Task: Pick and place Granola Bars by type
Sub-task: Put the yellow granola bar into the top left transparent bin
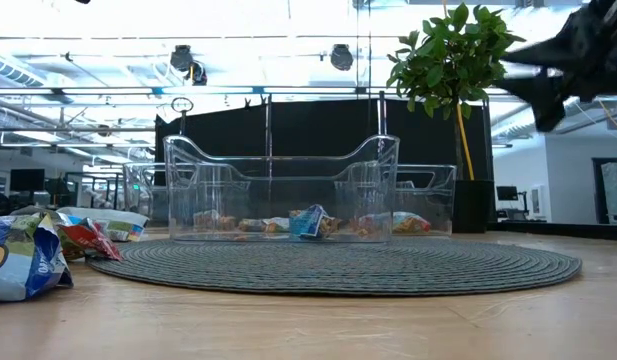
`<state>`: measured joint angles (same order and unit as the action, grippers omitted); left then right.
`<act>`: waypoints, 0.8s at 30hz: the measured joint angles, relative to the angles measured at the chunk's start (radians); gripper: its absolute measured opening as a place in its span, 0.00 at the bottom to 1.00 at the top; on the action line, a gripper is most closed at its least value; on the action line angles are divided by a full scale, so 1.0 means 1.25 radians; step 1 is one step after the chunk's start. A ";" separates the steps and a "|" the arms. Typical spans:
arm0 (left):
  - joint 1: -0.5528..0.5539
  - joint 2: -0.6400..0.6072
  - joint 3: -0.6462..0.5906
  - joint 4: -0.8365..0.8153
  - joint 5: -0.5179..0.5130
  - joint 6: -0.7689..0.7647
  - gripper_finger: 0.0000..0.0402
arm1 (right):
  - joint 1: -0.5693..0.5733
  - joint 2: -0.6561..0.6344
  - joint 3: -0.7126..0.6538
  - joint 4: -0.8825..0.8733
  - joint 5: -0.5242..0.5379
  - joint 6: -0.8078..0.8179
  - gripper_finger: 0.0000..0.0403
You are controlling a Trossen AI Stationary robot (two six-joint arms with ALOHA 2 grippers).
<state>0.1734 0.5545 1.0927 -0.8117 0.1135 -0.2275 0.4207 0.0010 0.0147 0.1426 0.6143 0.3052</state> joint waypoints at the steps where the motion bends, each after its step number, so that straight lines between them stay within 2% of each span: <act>1: 0.000 0.000 -0.001 -0.002 0.000 -0.002 0.64 | 0.000 0.000 0.000 -0.029 0.018 0.026 0.42; 8: 0.000 0.000 -0.010 -0.052 0.005 -0.015 0.63 | 0.000 0.013 0.000 -0.048 0.078 0.055 0.42; 13: 0.000 0.000 -0.061 -0.075 0.023 -0.030 0.63 | 0.000 0.016 0.000 -0.044 0.076 0.055 0.42; 17: 0.000 0.002 -0.108 -0.079 0.033 0.013 0.63 | 0.000 0.016 0.000 -0.034 0.075 0.055 0.42; 24: -0.028 0.009 -0.192 -0.082 0.108 0.095 0.64 | 0.000 0.016 0.000 -0.034 0.074 0.055 0.42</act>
<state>0.1380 0.5652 0.8525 -0.9143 0.2490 -0.1085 0.4202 0.0208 0.0151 0.1001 0.7067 0.3737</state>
